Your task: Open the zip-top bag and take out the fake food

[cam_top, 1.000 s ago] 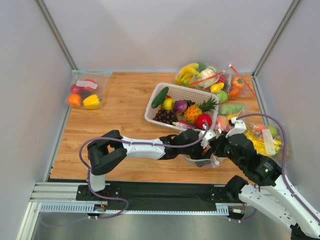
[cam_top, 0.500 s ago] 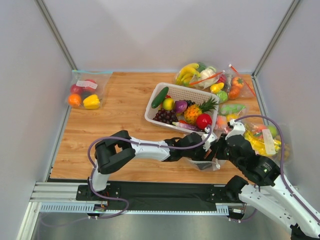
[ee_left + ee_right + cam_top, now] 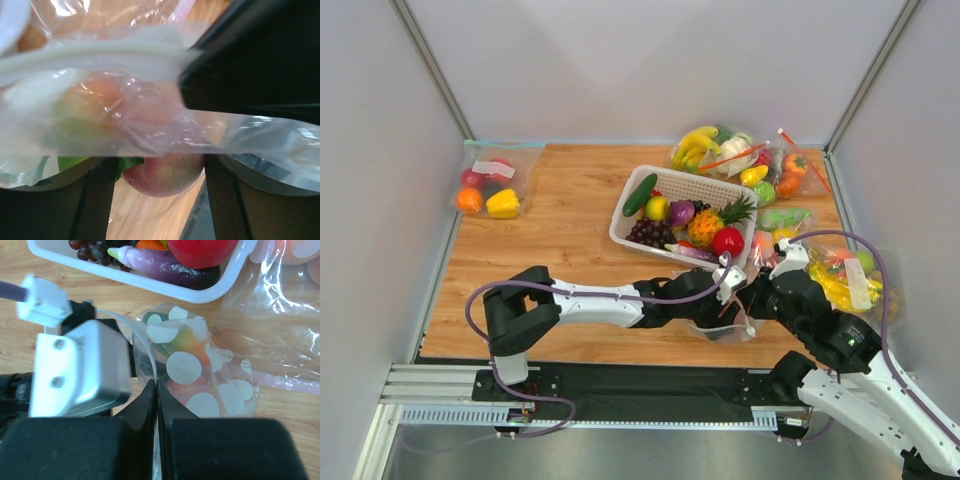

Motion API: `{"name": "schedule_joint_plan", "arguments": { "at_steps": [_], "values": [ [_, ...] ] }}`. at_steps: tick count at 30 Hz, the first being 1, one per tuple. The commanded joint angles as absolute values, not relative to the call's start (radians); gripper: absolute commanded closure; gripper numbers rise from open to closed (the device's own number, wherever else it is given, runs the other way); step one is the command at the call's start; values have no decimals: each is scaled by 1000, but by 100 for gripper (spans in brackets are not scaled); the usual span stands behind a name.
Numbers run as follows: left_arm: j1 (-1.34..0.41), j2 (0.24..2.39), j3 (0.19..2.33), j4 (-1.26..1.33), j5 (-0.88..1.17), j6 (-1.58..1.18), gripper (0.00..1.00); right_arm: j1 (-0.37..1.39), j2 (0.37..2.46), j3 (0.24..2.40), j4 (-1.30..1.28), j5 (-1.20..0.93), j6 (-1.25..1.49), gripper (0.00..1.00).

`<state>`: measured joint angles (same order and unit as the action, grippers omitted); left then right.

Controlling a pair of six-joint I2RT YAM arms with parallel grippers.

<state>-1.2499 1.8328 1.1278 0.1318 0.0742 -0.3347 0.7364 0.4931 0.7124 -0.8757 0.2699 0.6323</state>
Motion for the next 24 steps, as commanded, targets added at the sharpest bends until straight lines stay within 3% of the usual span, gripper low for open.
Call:
{"name": "schedule_joint_plan", "arguments": {
  "at_steps": [1,12,24],
  "values": [
    [-1262,1724,1135,88,6,-301,73,741,486,710,-821,268,643,100],
    [-1246,1589,1121,-75,-51,-268,74,741,486,704,-810,256,638,100],
    [-1210,1299,1063,-189,-35,-245,74,741,521,676,-755,219,635,100]
  ]
}}
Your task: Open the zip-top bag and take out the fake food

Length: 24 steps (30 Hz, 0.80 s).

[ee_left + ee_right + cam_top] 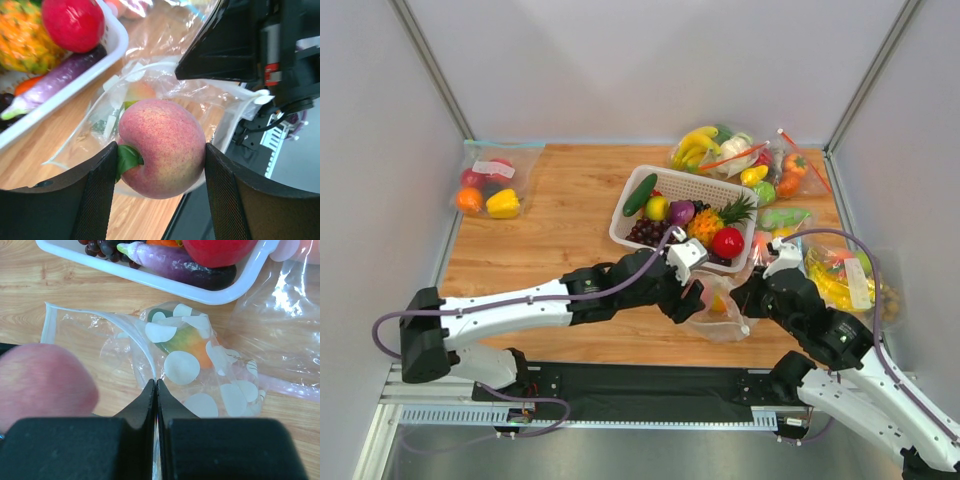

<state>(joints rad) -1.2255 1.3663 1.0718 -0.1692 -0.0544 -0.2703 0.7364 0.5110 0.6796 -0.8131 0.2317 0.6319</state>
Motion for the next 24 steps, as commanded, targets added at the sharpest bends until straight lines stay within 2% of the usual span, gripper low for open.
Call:
{"name": "schedule_joint_plan", "arguments": {
  "at_steps": [1,7,12,17,24],
  "values": [
    [-1207,1260,1057,-190,-14,-247,73,741,525,676,-752,219,634,100],
    [-1140,1137,1080,-201,41,-246,73,741,546,681,-741,213,624,100],
    [-1045,1167,1187,-216,-98,-126,71,739,551,673,-727,204,624,100],
    [-855,1343,1319,-187,-28,-149,70,741,552,680,-733,209,620,100],
    [-759,1717,1627,-202,35,-127,70,739,546,675,-735,210,627,100]
  ]
}}
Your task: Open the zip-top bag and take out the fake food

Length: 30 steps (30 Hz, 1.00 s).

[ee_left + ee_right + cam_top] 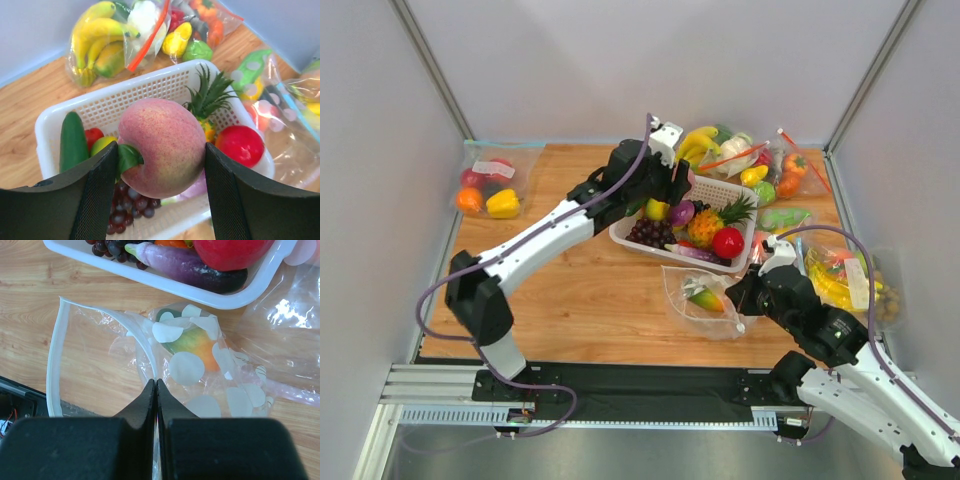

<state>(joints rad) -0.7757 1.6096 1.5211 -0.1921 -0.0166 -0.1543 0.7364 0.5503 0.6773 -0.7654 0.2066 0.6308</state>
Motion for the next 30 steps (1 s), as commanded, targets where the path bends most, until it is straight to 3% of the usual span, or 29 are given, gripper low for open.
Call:
{"name": "schedule_joint_plan", "arguments": {
  "at_steps": [1,8,18,21,25,30],
  "values": [
    [-753,1751,1653,-201,50,-127,70,741,546,676,-732,210,626,100],
    [-747,1997,1834,-187,77,-114,70,739,546,675,-730,201,634,100],
    [-747,2183,1997,-184,113,-94,66,741,561,664,-703,161,644,100],
    [-747,2213,2022,-204,120,-84,60,741,560,667,-707,169,643,100],
    [-747,2224,2019,-209,133,-77,31,741,560,667,-709,169,638,100],
    [-746,2206,2013,-195,140,-75,23,741,563,669,-706,172,638,100]
  ]
}}
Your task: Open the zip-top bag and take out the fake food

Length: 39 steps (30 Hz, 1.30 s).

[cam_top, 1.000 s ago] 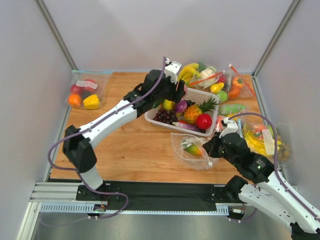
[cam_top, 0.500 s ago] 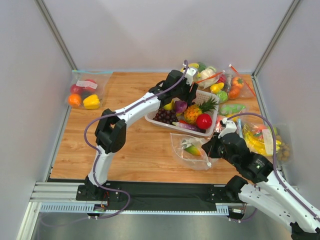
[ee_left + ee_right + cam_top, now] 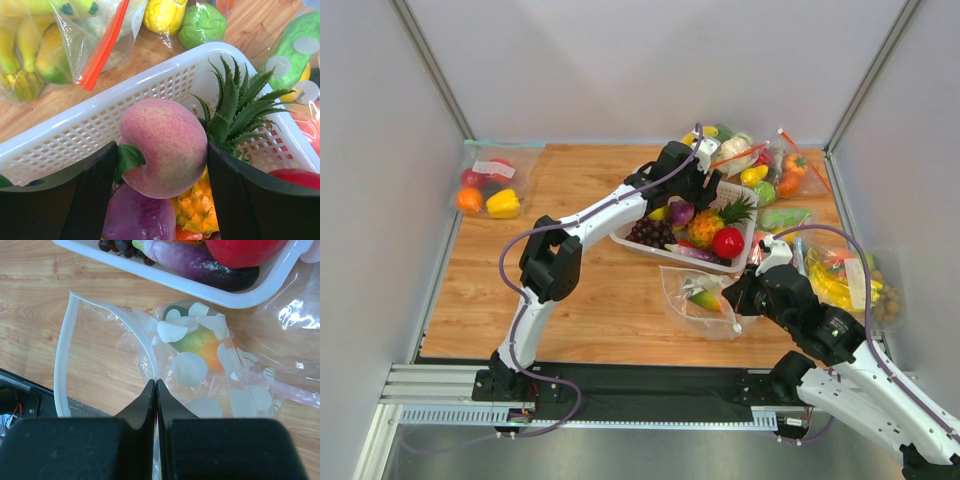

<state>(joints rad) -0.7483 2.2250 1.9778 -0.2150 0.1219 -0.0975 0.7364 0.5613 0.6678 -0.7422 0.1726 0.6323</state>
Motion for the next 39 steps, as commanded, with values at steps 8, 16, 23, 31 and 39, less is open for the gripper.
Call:
{"name": "schedule_joint_plan", "arguments": {
  "at_steps": [8,16,23,31,39],
  "values": [
    [-747,2148,2006,-202,137,-48,14,741,568,672,-703,170,638,100],
    [-749,1975,1888,-169,126,-26,13,739,560,675,-713,181,635,100],
    [-796,1703,1614,-136,161,-18,14,739,568,683,-715,199,618,100],
    [-1000,1415,1398,-276,61,6,15,741,580,695,-716,213,606,100],
    [-1175,1341,1217,-290,64,-136,25,739,561,713,-730,244,611,100]
  ]
}}
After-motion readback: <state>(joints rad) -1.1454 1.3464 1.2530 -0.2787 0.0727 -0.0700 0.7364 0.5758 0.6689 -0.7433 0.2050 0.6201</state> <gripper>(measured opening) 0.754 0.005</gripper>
